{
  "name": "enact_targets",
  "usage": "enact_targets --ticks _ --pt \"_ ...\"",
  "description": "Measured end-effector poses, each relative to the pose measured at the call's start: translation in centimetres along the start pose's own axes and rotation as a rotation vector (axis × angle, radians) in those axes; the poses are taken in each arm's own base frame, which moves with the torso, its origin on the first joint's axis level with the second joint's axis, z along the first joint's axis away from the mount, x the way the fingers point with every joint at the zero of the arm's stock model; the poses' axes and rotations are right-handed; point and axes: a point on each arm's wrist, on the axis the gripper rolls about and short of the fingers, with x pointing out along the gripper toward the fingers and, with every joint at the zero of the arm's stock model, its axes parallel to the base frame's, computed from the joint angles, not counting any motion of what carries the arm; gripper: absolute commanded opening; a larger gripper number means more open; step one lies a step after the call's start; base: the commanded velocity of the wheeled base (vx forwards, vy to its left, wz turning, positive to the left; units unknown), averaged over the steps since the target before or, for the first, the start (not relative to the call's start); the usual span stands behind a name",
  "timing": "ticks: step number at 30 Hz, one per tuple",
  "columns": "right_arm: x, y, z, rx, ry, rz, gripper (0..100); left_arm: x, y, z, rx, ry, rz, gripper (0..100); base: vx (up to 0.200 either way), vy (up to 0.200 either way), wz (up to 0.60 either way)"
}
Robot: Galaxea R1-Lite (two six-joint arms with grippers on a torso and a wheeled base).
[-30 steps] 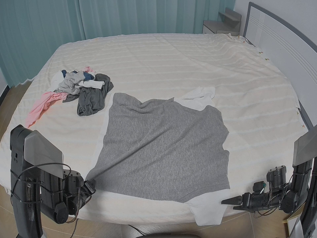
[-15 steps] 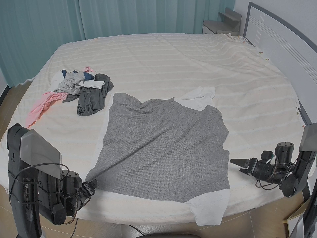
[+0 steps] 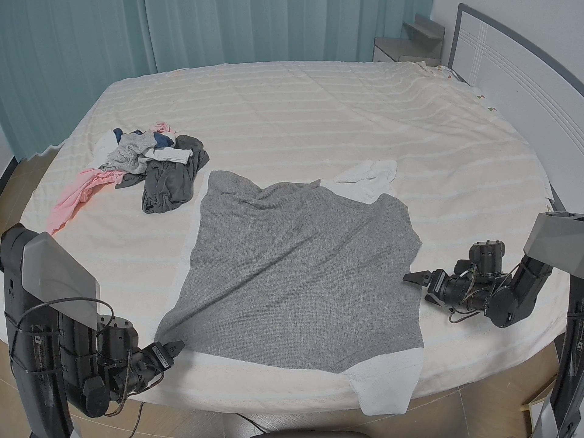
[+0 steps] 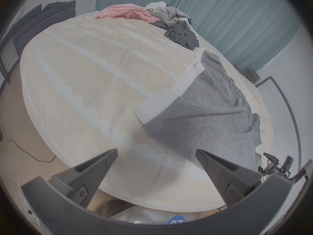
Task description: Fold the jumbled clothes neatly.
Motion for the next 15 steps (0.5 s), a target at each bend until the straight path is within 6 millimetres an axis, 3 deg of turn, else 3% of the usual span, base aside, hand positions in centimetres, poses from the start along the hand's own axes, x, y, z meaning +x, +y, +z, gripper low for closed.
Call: enact_targets --ticks 4,5,15 --pt "0.6 0.0 -0.5 0.032 0.018 0.0 100 -0.1 0.0 0.1 -0.001 -0.004 0.0 100 0.0 0.0 0.0" --pt "0.7 0.1 -0.7 0.04 0.023 0.002 0 -0.1 0.0 0.1 -0.002 -0.005 0.0 100 0.0 0.0 0.0" --pt "0.2 -0.1 -1.5 0.064 0.05 -0.014 0 0.1 0.0 0.2 -0.002 -0.013 0.003 100 0.0 0.0 0.0"
